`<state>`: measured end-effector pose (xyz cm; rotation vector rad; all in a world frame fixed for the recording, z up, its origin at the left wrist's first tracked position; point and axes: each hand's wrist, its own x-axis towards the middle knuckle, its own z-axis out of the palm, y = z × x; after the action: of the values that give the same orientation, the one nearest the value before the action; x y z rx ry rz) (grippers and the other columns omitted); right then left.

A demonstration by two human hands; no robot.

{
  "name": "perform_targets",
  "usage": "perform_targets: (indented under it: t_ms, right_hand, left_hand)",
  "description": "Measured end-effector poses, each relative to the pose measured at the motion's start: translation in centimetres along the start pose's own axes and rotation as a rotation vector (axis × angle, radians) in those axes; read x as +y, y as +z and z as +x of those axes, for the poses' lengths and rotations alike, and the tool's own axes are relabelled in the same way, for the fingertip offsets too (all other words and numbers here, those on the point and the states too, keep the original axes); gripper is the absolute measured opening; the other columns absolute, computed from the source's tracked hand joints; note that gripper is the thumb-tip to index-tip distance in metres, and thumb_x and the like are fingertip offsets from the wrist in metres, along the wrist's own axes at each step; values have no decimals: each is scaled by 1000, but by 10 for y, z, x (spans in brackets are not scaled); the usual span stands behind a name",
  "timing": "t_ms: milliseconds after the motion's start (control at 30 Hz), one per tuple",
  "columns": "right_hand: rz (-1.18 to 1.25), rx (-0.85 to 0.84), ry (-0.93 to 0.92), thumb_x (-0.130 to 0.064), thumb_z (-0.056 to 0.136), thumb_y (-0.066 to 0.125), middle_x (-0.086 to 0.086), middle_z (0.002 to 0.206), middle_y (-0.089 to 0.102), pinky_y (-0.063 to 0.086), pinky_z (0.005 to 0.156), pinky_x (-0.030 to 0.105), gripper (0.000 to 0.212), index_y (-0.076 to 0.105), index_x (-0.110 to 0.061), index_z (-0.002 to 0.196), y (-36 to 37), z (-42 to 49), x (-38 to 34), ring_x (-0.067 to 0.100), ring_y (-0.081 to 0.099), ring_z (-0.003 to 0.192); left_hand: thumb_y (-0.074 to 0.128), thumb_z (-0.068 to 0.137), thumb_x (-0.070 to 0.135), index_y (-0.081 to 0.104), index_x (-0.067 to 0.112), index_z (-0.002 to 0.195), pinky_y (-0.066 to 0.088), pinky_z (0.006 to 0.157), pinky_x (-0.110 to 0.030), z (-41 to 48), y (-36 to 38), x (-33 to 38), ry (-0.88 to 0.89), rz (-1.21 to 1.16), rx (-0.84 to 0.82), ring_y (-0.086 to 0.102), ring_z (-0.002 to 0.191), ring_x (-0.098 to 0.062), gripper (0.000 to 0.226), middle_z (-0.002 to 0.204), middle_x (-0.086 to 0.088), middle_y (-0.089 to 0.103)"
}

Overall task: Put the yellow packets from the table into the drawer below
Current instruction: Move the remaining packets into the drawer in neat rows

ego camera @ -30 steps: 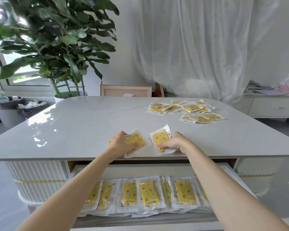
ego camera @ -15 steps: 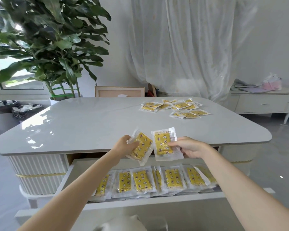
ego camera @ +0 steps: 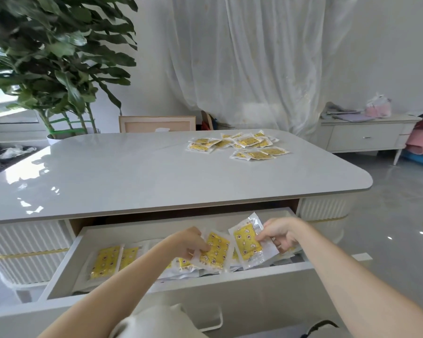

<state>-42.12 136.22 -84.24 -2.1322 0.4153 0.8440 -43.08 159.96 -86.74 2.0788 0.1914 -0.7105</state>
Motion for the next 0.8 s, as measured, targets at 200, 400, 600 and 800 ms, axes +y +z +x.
perform_targets:
  t_ms: [200,400,600,800]
  right_hand:
    - [-33,203,39,-12,93,57,12,128,60,53,73,32,30,54,-5,123,-2,24,4,20,61,95]
    - [-270,416,-32,-5,93,48,11,104,53,45,71,29,36,48,1,128,-3,27,-2,24,53,90]
    - [-593,547,-120,-3,89,46,7,103,59,41,60,27,36,47,-11,124,1,17,-9,23,53,85]
    - [-661,224,-151,-3,85,65,7,144,45,50,96,33,65,42,-23,143,10,17,-11,27,52,122]
  left_hand:
    - [58,92,9,38,6,126,49,81,-27,28,14,4,-41,-17,91,52,96,-22,40,111,-9,49]
    - [57,89,6,21,0,141,49,67,-27,43,28,14,-16,75,231,54,81,-19,64,94,-9,49]
    - [66,81,24,31,12,138,48,84,-31,37,34,8,251,683,467,34,125,-29,68,137,-11,28]
    - [73,74,46,36,30,142,38,106,-47,32,45,3,404,894,106,28,135,-28,79,145,-2,34]
